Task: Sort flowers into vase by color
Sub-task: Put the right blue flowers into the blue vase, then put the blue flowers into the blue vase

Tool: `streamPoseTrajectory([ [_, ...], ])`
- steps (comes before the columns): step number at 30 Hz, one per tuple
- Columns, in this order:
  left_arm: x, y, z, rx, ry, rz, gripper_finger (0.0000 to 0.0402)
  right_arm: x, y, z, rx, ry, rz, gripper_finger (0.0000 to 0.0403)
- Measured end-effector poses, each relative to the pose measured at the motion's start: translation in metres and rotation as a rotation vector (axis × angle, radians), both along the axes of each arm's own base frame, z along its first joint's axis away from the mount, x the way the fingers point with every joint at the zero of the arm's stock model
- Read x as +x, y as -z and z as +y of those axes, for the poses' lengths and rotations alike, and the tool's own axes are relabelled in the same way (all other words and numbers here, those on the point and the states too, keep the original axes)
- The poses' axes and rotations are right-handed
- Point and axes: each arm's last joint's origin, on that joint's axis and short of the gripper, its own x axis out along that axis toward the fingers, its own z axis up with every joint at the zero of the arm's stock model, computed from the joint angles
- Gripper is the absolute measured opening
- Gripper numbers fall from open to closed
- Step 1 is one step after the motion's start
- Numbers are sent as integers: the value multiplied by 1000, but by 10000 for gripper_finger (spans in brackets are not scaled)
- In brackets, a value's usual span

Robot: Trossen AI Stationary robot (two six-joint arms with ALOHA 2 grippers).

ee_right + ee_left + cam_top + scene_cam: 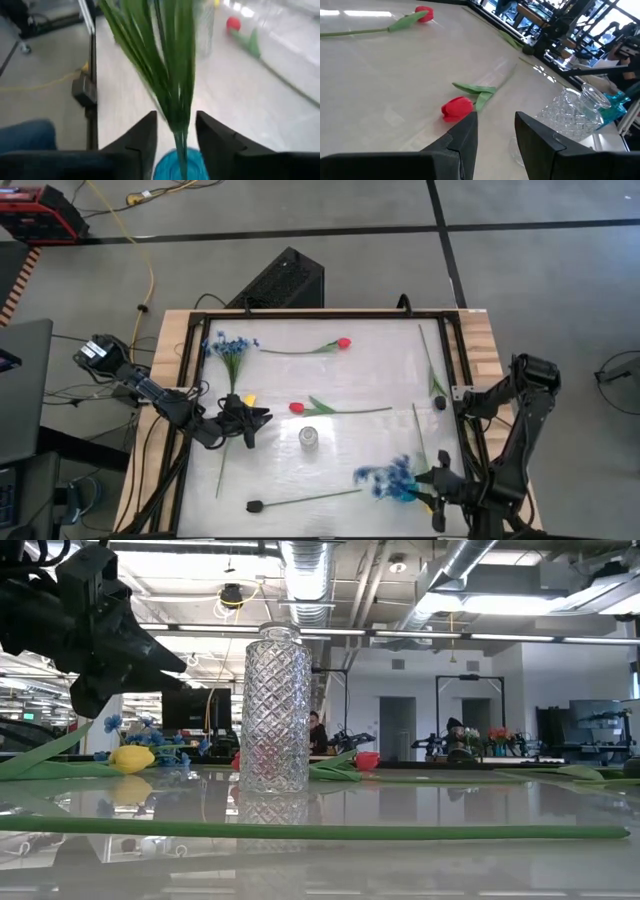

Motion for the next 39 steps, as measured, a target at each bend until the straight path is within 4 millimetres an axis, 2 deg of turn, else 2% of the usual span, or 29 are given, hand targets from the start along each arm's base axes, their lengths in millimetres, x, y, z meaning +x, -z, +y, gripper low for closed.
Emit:
streamPoseTrajectory([
  [4, 0, 0, 0, -1, 1, 0, 119, -2, -20, -10, 69, -32, 23, 218],
  [7, 0, 0, 0, -3, 6, 1, 119, -4, -36, -20, 158, -67, 72, 235],
  [12, -1, 0, -3, -10, 42, 6, 119, -6, -56, -39, 380, -110, 231, 238],
  [15, -4, 0, -9, -9, 76, 6, 119, -5, -62, -53, 468, -78, 327, 232],
  [19, -7, 0, -14, 10, 96, 6, 119, 2, -62, -80, 445, 70, 376, 223],
  [25, -6, -1, -10, 75, 73, 19, 119, 15, -66, -127, 387, 253, 446, 214],
  [34, 0, -3, 5, 91, -10, 24, 119, 41, -77, -187, 201, 343, 373, 210],
  [39, 6, -6, 23, 98, -115, 26, 119, 61, -83, -212, 77, 348, 298, 210],
])
